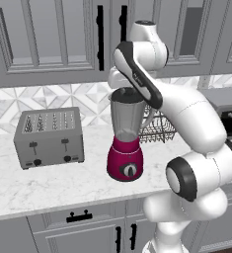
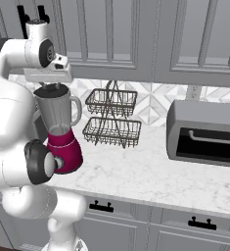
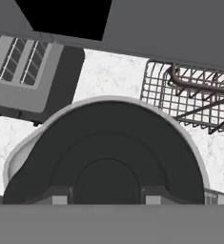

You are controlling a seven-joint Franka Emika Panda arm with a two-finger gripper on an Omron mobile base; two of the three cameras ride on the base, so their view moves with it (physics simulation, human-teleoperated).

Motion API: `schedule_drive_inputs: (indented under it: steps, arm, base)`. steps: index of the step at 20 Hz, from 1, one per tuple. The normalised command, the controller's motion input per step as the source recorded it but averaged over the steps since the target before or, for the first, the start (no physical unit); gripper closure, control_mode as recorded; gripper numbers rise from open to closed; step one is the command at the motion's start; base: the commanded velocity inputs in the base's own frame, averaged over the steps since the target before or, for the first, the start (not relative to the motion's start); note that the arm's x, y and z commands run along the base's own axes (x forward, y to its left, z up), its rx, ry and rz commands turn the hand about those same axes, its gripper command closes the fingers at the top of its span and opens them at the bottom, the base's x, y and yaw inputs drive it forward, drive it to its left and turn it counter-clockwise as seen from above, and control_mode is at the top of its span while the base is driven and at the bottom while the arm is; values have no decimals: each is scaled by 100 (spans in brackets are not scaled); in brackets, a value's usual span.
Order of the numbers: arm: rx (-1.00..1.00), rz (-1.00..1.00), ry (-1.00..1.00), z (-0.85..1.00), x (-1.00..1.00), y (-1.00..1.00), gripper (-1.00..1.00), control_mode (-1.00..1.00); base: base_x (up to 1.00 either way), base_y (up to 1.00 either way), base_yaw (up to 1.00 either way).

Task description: Close the lid blender by securely placing the lid on top.

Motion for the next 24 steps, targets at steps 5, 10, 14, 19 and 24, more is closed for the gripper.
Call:
schedule_drive_inputs:
  steps: [5,10,14,19,24]
  arm:
    - [0,0,-5,-43,-21,0,100,-100]
    - [0,0,-12,-64,-29,0,-100,-100]
    - [1,0,-11,-27,-2,0,-100,-100]
    - [0,0,-9,-2,-1,0,-100,-100]
    - [0,0,-7,20,-12,0,-100,-100]
  base:
    - [0,0,0]
    - [0,0,0]
    - [0,0,0]
    - [0,0,0]
    - [0,0,0]
